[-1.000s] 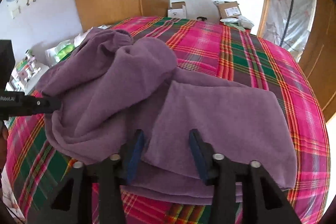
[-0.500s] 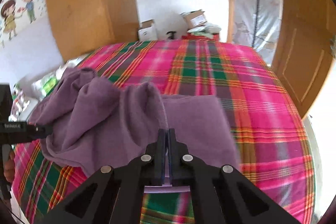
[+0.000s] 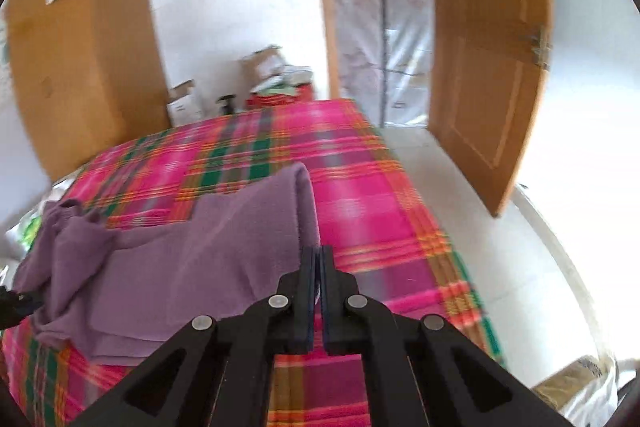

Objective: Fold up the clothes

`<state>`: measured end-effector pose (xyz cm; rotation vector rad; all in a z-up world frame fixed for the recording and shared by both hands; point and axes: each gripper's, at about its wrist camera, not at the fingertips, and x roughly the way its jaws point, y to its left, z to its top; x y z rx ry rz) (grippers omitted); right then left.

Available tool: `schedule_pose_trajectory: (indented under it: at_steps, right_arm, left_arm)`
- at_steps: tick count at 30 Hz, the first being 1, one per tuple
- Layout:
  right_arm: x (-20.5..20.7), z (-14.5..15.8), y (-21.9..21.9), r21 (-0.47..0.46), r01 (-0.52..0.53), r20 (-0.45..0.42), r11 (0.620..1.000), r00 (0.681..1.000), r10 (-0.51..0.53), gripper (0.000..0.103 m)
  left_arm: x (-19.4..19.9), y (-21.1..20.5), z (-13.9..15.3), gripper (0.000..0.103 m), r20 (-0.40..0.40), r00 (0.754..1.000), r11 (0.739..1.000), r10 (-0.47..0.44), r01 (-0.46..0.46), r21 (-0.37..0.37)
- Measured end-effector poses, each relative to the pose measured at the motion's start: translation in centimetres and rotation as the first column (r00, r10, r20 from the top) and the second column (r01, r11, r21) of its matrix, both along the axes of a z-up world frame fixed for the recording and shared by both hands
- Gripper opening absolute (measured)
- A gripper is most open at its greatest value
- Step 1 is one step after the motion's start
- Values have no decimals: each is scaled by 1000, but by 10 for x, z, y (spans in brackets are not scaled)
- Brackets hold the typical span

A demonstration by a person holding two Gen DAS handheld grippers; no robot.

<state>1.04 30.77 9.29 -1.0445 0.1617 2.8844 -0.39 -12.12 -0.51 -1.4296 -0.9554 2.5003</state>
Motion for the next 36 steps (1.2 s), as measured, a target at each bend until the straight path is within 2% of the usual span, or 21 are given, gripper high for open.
schedule_pose_trajectory:
  at_steps: [6, 17, 21, 22, 25, 27, 29, 33, 36]
  right_arm:
    - [5, -9, 40, 23, 113, 15, 993, 993, -113, 2]
    - [7, -22, 75, 47, 214, 66, 976, 974, -217, 2]
    - [10, -20, 71, 45, 238, 56, 970, 969, -240, 4]
    - [12, -18, 69, 19, 221, 45, 975, 974, -222, 7]
    - [20, -8, 53, -28, 136, -29, 990, 990, -137, 24]
    - [25, -3, 34, -47, 42, -66, 998, 997, -45, 25]
    - [22, -6, 10, -36, -51, -55, 998, 997, 49, 28]
    - [13, -17, -39, -6, -230, -6, 973, 973, 230, 33]
    - [8, -26, -76, 4, -362, 30, 932, 932, 362, 34]
  left_arm:
    - [-2, 2, 2, 29, -8, 1000, 1000, -4, 4, 1]
    - [-2, -2, 8, 29, -18, 1000, 1000, -8, 8, -4]
    - [-1, -12, 13, 29, -25, 1000, 1000, 17, -17, -17]
    - [-1, -13, 13, 29, -21, 1000, 1000, 14, -14, -24]
    - [-1, -13, 14, 29, -12, 1000, 999, 1, -2, -41]
    - [0, -13, 15, 29, 0, 1000, 997, -8, 8, -74]
    - [0, -15, 17, 29, 13, 1000, 994, 11, -10, -109]
    - [7, -25, 22, 29, -10, 999, 993, 44, -44, -108]
    - [11, -29, 21, 29, 11, 999, 990, 51, -49, -132]
